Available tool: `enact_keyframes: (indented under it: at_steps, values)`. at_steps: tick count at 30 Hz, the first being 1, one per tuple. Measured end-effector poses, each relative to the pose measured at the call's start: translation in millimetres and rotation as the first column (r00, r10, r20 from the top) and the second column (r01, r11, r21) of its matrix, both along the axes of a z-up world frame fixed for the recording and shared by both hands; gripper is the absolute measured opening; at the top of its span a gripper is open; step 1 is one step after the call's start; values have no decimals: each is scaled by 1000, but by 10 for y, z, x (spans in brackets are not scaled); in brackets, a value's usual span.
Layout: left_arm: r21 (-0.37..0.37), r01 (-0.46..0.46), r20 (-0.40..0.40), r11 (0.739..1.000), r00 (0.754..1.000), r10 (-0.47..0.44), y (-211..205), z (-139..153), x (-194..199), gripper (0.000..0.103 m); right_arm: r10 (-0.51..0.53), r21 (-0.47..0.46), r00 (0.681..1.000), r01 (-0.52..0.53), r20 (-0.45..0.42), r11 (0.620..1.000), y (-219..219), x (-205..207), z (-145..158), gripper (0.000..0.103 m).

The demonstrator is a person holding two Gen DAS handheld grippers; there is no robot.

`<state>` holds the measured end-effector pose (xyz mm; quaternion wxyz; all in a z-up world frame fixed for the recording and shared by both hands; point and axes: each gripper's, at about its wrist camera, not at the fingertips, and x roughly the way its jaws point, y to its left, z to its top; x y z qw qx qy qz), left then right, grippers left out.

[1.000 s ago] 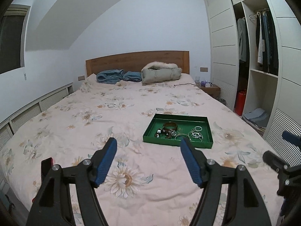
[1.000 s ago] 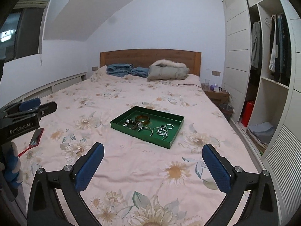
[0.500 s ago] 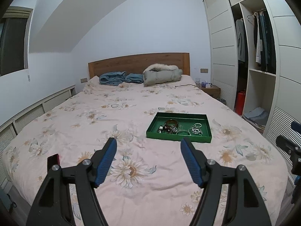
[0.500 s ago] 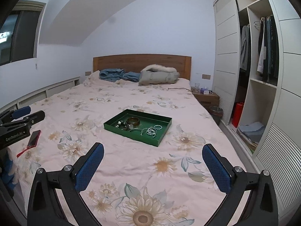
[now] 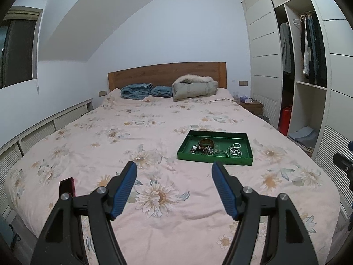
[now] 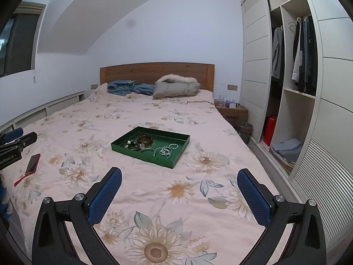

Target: Organize jewelry

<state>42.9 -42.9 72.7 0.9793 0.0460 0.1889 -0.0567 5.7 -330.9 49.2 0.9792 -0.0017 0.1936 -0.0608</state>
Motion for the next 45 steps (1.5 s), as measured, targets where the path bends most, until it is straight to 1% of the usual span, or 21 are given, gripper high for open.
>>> enact_keyframes:
  at_steps: [7, 17, 25, 37, 45]
  values:
    - [19, -2, -15, 1000, 1000, 2, -8, -62, 24, 69, -12, 10, 1000, 12, -8, 1000, -55, 19, -43, 103]
    - [28, 0, -42, 1000, 999, 2, -54, -143, 88, 69, -22, -6, 1000, 22, -19, 1000, -86, 76, -123, 103]
    - [44, -16, -58, 999, 998, 19, -64, -203, 157, 69, -32, -16, 999, 31, -33, 999, -129, 150, -206, 103]
    - [46, -17, -82, 999, 996, 20, -46, -277, 264, 69, -61, 2, 997, 61, -51, 998, -277, 214, -295, 103]
    - [47, -7, -109, 999, 994, 12, -74, -381, 325, 69, -67, 4, 995, 67, -70, 998, -314, 251, -372, 103]
